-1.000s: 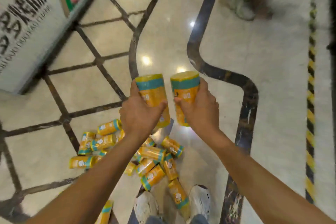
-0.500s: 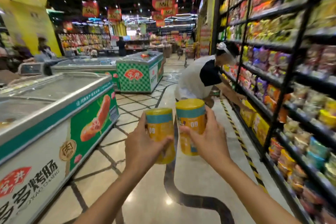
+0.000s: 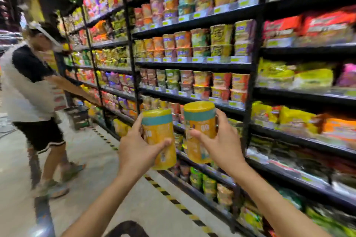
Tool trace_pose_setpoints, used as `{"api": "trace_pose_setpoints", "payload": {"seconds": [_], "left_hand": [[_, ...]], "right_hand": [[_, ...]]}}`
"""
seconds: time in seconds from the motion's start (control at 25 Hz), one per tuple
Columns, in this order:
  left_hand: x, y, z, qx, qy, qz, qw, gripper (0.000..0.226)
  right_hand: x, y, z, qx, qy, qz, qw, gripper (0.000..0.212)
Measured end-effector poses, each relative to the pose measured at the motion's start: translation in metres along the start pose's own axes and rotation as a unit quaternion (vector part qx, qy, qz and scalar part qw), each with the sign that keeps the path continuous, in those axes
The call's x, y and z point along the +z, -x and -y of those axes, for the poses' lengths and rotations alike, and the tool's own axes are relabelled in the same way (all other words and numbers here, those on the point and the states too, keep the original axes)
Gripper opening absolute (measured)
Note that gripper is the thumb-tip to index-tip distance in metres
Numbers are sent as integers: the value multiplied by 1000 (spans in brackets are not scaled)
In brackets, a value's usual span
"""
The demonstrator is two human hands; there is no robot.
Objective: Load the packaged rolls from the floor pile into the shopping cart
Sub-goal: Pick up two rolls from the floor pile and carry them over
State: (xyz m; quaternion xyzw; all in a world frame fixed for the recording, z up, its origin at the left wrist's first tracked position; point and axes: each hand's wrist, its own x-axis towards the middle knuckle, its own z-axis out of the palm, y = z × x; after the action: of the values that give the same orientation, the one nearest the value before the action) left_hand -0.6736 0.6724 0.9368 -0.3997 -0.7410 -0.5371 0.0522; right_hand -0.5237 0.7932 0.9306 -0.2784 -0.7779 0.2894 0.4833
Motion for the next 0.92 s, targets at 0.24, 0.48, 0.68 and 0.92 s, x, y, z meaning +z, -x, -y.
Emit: {"api": "trace_pose_setpoints", "payload": {"seconds": [0.24, 0.48, 0.68, 0.92], "left_hand": [[116, 83, -122, 90, 100, 174, 976, 91], [221, 188, -221, 116, 157, 274, 942, 95], [309, 272, -298, 99, 169, 325, 925, 93], [392, 326, -356, 102, 150, 395, 901, 95]], "right_hand": [[-191, 80, -43, 84, 120, -127, 981, 76], [-351, 158, -80, 137, 152, -187, 961, 64], [-475, 213, -129, 181, 164, -207, 948, 75], [-566, 244, -187, 250, 169, -208, 931, 71]]}}
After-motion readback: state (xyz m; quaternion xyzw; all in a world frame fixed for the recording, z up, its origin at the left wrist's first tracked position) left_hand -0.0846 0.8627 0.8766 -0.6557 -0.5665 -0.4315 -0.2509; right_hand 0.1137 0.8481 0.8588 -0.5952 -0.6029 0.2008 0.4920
